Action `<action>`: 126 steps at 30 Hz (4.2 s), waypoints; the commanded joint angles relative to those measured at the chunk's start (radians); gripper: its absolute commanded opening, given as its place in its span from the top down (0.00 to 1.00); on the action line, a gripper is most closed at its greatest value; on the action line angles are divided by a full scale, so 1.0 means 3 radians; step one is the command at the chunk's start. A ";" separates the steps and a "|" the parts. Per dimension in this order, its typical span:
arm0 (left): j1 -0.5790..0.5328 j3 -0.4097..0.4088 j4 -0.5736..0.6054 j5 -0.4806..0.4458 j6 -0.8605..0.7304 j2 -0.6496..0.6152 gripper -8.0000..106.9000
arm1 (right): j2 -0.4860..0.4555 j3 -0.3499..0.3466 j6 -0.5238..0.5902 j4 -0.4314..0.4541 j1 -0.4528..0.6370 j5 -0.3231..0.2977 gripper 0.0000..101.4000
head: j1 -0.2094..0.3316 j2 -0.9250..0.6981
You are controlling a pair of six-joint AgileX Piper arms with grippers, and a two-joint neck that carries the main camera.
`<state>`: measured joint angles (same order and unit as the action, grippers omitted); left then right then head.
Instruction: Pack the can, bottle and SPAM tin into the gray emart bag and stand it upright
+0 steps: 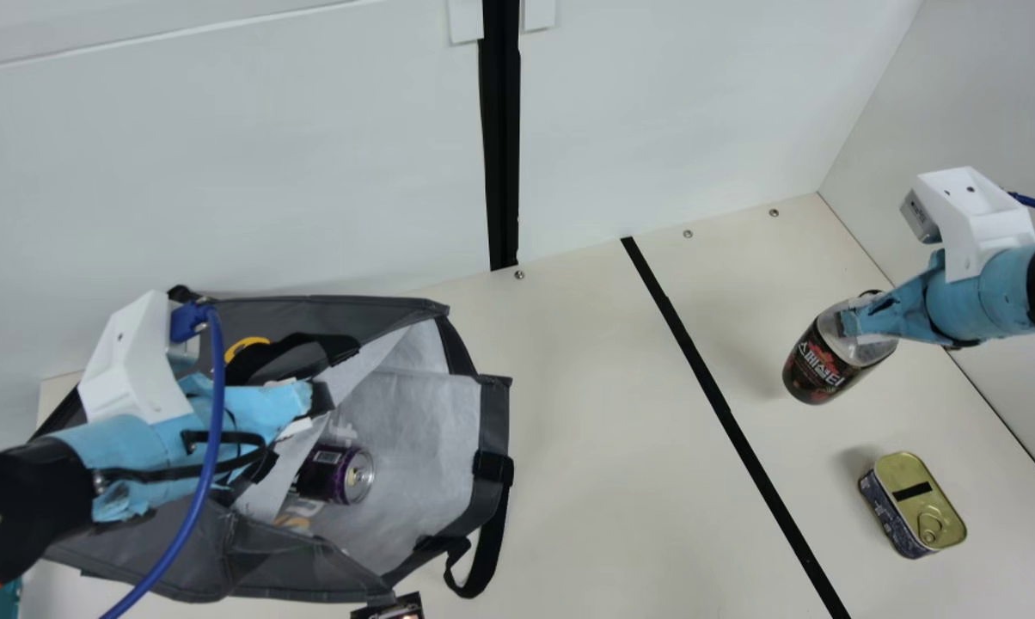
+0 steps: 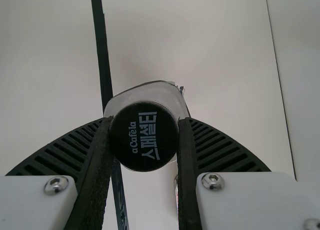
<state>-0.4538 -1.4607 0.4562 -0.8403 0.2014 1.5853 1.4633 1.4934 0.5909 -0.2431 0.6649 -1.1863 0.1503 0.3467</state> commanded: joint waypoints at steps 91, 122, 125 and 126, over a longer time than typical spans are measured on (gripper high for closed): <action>0.0000 0.0000 0.0000 0.0000 0.0000 0.0000 1.00 | -0.1423 -0.0999 0.0698 -0.1114 -0.1711 -0.0112 1.00 | 0.0081 0.0008; 0.0000 0.0000 0.0000 0.0000 0.0000 0.0000 1.00 | -0.1382 -0.0805 0.0815 -0.1920 -0.1751 -0.0112 1.00 | 0.0081 0.0008; 0.0000 0.0000 0.0000 0.0000 0.0000 0.0000 1.00 | -0.1363 -0.0801 0.0837 -0.1972 -0.1736 -0.0112 1.00 | 0.0081 0.0008; 0.0000 0.0000 0.0000 0.0000 0.0000 0.0000 1.00 | -0.1358 -0.0800 0.0844 -0.1990 -0.1729 -0.0112 1.00 | 0.0081 0.0008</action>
<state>-0.4538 -1.4607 0.4562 -0.8403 0.2014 1.5853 1.0545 1.2531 0.8429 -0.8339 0.1446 -1.2192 0.1519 0.3482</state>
